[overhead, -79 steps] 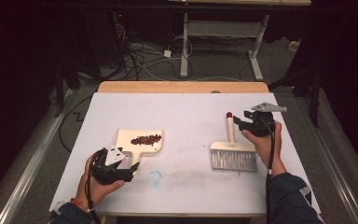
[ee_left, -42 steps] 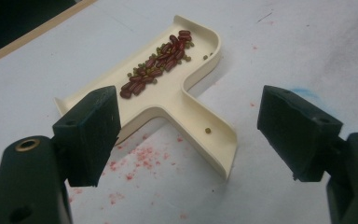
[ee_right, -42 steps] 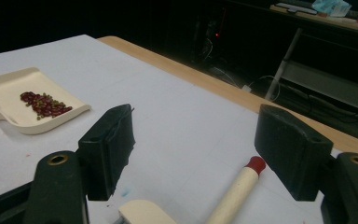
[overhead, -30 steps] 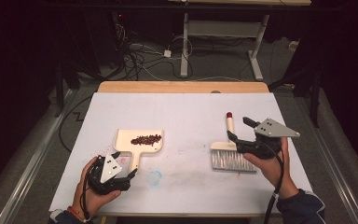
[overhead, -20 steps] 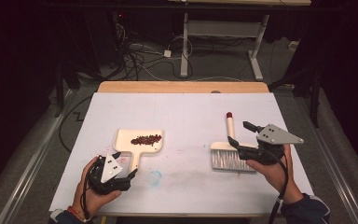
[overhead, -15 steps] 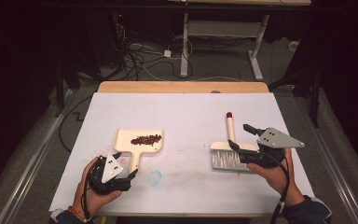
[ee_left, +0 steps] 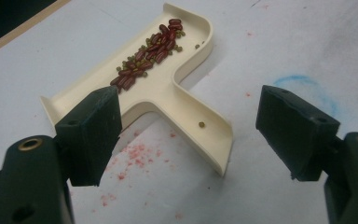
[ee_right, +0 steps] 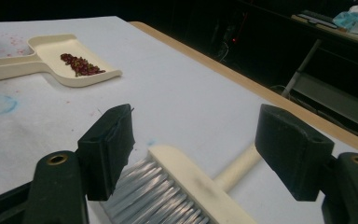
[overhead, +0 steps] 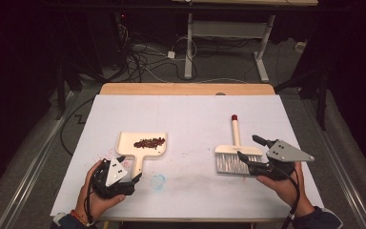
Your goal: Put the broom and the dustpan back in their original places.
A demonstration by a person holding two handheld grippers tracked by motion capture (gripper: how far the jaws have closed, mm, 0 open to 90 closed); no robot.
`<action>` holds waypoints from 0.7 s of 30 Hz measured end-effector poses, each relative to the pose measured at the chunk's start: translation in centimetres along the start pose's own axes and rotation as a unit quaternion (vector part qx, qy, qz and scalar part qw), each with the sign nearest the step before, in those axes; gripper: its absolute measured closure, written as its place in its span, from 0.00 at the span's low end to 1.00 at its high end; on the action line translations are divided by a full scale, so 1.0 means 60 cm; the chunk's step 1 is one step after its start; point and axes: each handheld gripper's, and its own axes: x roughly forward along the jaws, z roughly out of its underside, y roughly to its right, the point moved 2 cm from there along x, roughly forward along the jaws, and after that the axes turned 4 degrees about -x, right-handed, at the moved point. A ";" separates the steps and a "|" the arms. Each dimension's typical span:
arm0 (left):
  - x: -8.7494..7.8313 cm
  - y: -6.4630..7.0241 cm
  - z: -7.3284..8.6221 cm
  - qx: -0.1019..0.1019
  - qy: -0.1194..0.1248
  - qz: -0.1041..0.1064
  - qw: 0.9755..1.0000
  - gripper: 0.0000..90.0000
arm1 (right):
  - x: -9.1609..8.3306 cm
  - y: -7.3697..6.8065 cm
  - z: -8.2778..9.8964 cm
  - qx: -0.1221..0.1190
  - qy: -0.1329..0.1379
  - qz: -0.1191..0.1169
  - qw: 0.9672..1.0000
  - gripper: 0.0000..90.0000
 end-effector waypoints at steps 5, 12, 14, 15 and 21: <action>0.005 -0.002 -0.003 -0.001 0.001 0.002 1.000 0.24 | -0.005 -0.004 0.019 0.000 -0.012 0.003 1.000 0.30; 0.001 -0.005 -0.006 -0.008 0.010 0.010 1.000 0.23 | -0.009 -0.013 0.060 0.046 -0.020 0.009 0.999 0.26; 0.001 -0.007 -0.008 -0.008 0.013 0.007 1.000 0.23 | -0.010 -0.021 0.073 0.036 -0.026 0.006 0.999 0.25; 0.000 -0.008 -0.010 -0.008 0.014 0.006 1.000 0.23 | -0.011 -0.025 0.078 0.037 -0.025 0.002 0.999 0.25; -0.003 -0.006 -0.011 -0.011 0.018 0.004 1.000 0.21 | -0.010 -0.039 0.094 0.027 -0.032 -0.004 0.999 0.25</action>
